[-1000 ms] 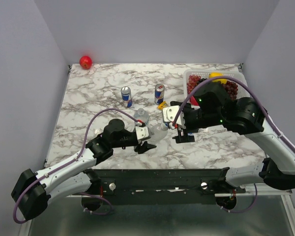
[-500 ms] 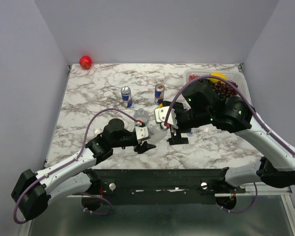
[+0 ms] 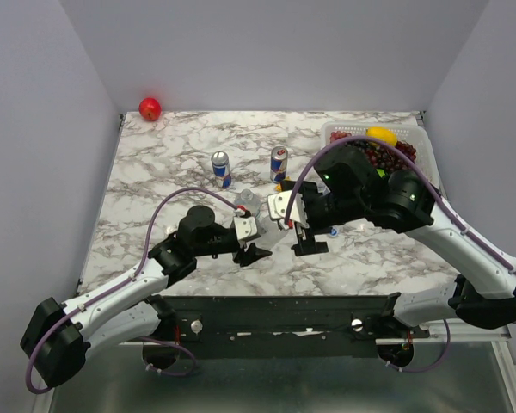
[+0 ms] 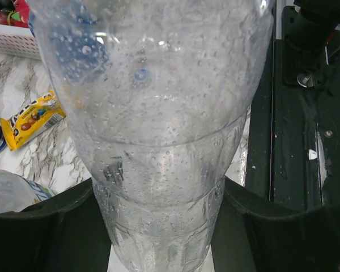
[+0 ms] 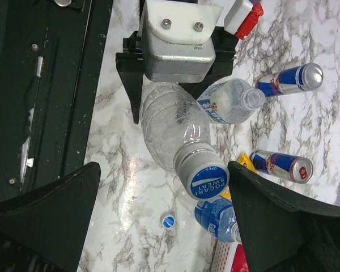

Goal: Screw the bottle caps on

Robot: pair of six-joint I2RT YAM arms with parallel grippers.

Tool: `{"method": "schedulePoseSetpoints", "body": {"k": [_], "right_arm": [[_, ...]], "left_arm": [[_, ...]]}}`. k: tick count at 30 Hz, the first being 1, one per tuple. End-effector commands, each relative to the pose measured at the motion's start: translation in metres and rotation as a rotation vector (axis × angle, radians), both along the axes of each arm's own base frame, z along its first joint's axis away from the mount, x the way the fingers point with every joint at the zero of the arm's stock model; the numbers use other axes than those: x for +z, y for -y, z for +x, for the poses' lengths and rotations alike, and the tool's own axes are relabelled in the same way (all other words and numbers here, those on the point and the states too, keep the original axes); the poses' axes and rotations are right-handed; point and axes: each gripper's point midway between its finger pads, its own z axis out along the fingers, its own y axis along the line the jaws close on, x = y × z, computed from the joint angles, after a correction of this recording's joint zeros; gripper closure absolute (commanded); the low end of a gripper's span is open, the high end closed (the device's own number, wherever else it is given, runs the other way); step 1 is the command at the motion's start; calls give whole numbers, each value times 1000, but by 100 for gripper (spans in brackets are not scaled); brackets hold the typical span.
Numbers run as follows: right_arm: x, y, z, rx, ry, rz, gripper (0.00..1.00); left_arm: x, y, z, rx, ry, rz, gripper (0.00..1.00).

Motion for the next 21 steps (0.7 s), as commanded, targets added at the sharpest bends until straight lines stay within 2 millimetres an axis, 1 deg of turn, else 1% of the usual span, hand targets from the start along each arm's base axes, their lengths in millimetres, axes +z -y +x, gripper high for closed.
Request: {"method": "schedulePoseSetpoints", "body": {"k": [1,4,10,21], "right_arm": [[-11,5,0,-14,-15,-33,0],[-16,9,3,-38,-17,-58,0],[-20,14,2,-60,-28,-72,0],[-32,27,-2,-82,-46,-117,0]], "left_arm": [[29,5,7,10,31,-80,100],[33,3,10,27,27,-99,100],[36,1,15,47,27,-112,100],[44,-6,28,105,21,-144,100]]}}
